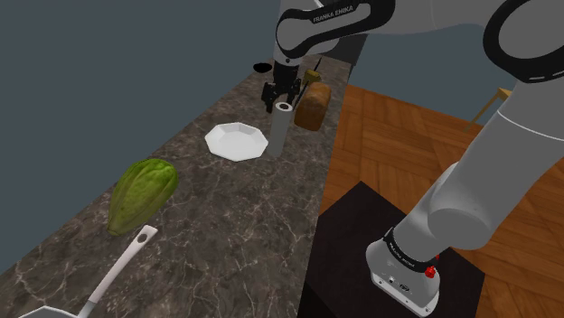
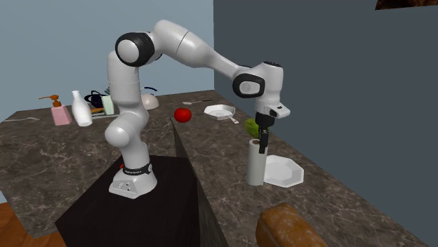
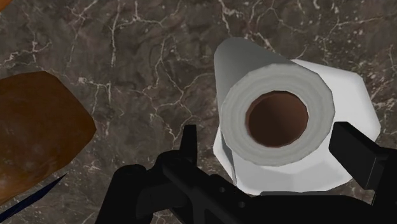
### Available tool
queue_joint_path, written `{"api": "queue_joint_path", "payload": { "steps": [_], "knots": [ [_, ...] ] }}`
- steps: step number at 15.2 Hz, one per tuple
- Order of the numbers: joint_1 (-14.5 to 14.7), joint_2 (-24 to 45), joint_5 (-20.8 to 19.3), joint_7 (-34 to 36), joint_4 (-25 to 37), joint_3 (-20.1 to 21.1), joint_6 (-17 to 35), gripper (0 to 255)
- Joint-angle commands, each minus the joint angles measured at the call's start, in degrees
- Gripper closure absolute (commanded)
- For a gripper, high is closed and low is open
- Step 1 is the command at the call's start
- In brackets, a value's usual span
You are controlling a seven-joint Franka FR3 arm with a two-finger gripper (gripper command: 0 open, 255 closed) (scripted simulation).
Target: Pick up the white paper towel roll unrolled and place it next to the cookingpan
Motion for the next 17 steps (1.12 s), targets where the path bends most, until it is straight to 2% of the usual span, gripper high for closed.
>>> {"api": "queue_joint_path", "payload": {
  "steps": [1, 10, 17],
  "knots": [
    [0.00, 0.00, 0.00, 0.00, -0.01, 0.00, 0.01, 255],
    [0.00, 0.00, 0.00, 0.00, -0.01, 0.00, 0.01, 255],
    [0.02, -1.69, -0.08, 0.03, 3.42, 0.00, -5.10, 255]
  ]
}}
